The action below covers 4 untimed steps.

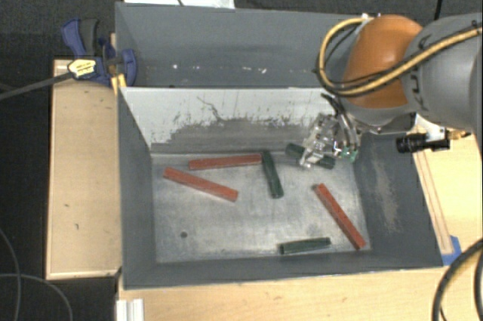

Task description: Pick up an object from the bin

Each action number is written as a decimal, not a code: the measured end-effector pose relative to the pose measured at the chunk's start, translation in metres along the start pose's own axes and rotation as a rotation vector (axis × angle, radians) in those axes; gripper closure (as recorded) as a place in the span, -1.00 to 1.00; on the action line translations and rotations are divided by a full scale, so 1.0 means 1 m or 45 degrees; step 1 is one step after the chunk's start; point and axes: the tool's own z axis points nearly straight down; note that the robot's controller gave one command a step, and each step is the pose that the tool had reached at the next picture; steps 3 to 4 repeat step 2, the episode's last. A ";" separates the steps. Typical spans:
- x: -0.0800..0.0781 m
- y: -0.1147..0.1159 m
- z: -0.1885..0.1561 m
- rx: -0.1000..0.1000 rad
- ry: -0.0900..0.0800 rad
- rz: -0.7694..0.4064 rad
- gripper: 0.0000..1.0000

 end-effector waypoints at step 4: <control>-0.001 0.000 -0.021 0.002 0.006 -0.013 1.00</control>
Offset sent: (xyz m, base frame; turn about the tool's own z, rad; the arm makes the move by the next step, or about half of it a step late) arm 0.0002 -0.0001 0.0206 0.0000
